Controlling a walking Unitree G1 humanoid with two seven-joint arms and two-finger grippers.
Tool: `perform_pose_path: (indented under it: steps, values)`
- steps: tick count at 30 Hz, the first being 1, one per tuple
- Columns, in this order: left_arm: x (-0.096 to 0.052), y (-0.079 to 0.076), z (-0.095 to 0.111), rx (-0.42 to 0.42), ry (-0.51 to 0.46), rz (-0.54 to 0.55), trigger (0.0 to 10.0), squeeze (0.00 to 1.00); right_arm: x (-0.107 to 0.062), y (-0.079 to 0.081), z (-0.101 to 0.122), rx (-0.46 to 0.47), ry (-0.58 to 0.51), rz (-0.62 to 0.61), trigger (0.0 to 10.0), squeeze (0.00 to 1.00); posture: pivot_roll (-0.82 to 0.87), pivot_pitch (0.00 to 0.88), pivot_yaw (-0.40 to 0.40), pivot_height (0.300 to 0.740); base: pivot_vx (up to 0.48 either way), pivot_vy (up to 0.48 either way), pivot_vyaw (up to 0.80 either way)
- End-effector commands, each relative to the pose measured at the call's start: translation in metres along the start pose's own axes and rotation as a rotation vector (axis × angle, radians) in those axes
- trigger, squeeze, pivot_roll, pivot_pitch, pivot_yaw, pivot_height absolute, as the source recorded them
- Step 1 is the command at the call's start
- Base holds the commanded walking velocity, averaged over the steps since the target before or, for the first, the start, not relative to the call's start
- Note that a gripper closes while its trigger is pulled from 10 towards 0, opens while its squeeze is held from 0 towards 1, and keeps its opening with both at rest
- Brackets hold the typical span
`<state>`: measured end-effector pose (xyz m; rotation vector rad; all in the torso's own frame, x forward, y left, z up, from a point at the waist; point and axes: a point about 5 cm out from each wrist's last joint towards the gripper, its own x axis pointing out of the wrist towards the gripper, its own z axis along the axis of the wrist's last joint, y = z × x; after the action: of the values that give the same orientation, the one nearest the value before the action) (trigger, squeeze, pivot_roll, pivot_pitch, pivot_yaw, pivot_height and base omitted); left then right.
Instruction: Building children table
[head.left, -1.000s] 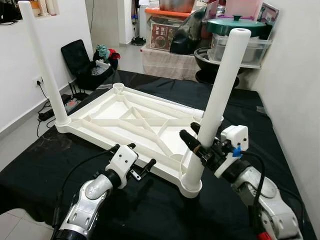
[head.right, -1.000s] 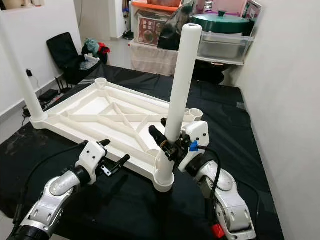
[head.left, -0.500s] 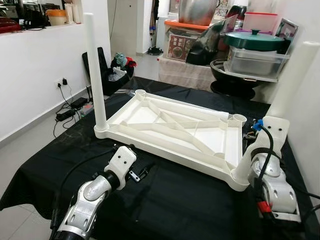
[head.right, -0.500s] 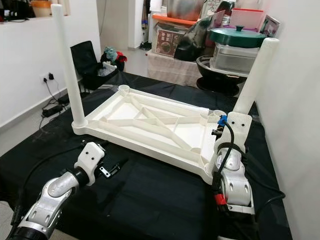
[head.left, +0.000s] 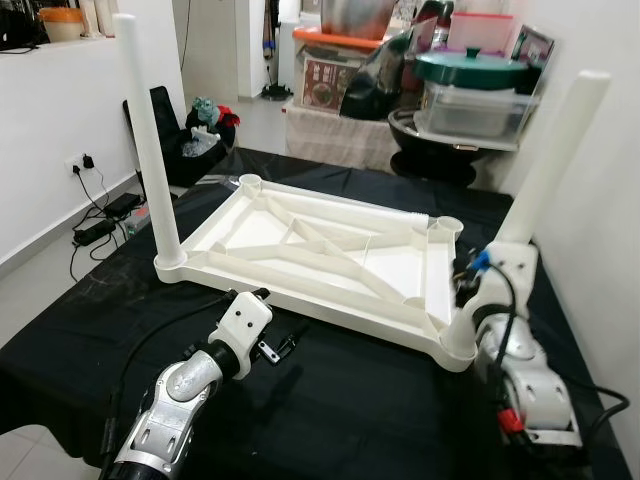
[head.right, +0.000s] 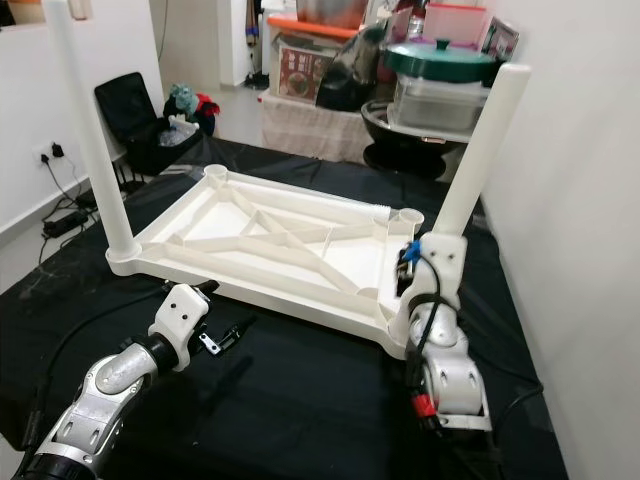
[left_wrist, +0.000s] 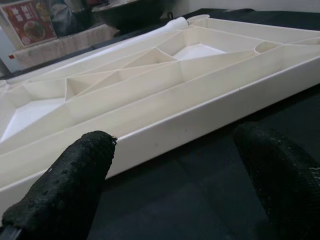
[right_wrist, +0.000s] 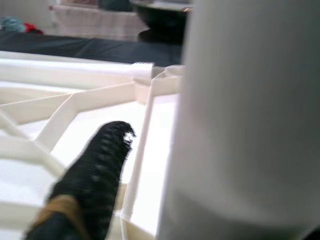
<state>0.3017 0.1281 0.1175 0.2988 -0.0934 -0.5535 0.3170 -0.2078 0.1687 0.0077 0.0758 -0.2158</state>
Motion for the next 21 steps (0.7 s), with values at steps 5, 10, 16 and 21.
perform_pose_path:
  steps: [5, 10, 16, 21]
  values:
    - [0.006, -0.004, 0.002, -0.008, -0.011, -0.012, 10.0, 0.0, -0.009, 0.004, 0.024, 0.057, -0.153, 0.256, 10.0, 0.0, 0.03, 0.0, -0.085, 0.74, 0.0, 0.0, 0.0]
    - [0.005, -0.005, 0.002, -0.006, -0.012, -0.013, 10.0, 0.0, -0.009, -0.003, 0.023, 0.015, -0.151, 0.239, 10.0, 0.0, 0.03, 0.0, -0.085, 0.74, 0.0, 0.0, 0.0]
    - [-0.003, -0.002, -0.003, -0.005, 0.003, 0.004, 10.0, 0.0, -0.018, -0.031, 0.008, -0.012, -0.123, 0.107, 10.0, 1.0, 0.03, 0.0, -0.088, 0.74, 0.0, 0.0, 0.0]
    - [0.0, -0.006, 0.0, -0.004, -0.006, -0.012, 10.0, 0.0, -0.03, -0.037, 0.003, -0.07, -0.135, 0.016, 10.0, 1.0, 0.02, 0.0, -0.077, 0.74, 0.0, 0.0, 0.0]
